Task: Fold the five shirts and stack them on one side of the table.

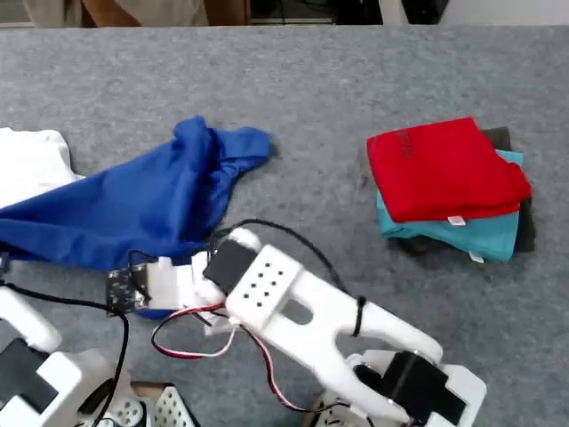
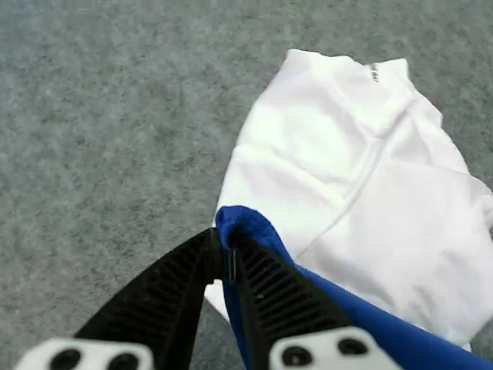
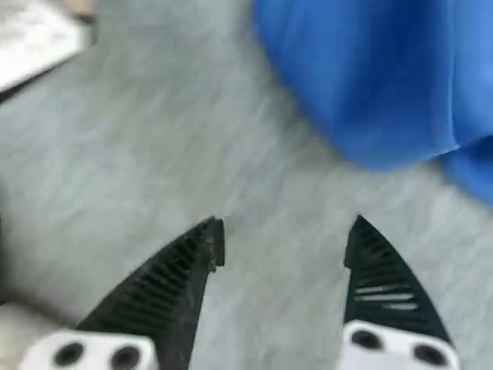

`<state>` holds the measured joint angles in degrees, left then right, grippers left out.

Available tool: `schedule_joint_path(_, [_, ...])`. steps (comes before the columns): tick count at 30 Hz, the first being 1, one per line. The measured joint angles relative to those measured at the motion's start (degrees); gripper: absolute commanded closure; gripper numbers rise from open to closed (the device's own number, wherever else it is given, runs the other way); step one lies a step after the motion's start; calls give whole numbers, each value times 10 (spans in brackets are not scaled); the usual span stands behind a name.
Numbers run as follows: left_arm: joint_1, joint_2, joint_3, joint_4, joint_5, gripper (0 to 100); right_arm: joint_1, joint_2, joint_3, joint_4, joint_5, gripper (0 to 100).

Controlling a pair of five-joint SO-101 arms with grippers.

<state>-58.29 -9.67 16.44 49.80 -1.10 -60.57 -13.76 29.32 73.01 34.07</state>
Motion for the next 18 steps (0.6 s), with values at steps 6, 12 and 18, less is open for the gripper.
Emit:
schedule_joint_path(6, [-33,0,34,0,-31,982,-7,135,8,-197,-39,752])
schedule_joint_path(12, [-61,0,43,0,-37,982,-8,302,-103,-178,-41,892])
schedule_joint_path(18, [-85,0,43,0,-38,982,-7,376,-262,9,-43,975])
